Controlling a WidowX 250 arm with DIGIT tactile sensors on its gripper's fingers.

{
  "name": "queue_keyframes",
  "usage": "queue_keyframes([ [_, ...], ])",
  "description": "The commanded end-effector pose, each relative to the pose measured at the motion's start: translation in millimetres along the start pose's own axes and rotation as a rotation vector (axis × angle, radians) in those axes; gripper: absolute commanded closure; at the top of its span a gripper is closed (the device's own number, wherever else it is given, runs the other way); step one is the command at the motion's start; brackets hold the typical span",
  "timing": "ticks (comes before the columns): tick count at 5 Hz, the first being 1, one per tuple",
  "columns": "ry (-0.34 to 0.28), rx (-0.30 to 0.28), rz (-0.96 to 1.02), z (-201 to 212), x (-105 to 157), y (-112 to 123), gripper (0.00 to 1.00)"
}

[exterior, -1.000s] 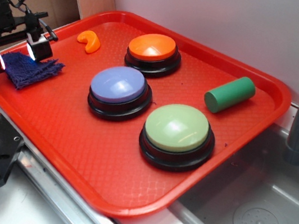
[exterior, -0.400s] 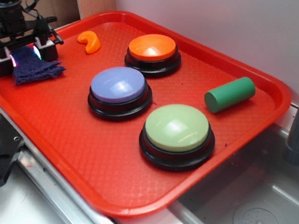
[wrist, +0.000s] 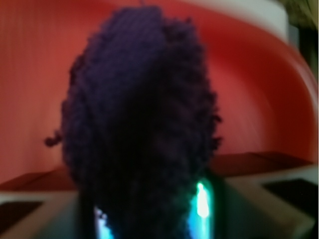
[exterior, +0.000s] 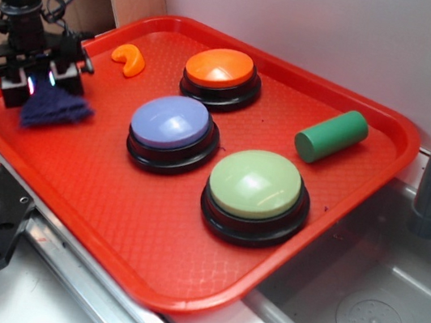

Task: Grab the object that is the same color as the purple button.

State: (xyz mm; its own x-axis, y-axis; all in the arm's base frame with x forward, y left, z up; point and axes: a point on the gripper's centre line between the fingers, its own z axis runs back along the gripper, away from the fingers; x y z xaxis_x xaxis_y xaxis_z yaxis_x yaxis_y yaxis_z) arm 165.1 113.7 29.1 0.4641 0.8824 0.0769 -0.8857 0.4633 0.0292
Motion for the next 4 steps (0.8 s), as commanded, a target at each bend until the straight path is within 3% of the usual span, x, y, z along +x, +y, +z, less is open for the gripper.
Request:
queue_keyframes([
  [1, -0.111, -0.012, -0.497, 89, -31, 11, 1.00],
  [2, -0.070, -0.117, -0.739, 126, -29, 10, 1.00],
  [3, -0.097, -0.235, -0.941, 141, -31, 2, 1.00],
  [4, -0.113, -0.192, -0.935, 142, -31, 1, 1.00],
])
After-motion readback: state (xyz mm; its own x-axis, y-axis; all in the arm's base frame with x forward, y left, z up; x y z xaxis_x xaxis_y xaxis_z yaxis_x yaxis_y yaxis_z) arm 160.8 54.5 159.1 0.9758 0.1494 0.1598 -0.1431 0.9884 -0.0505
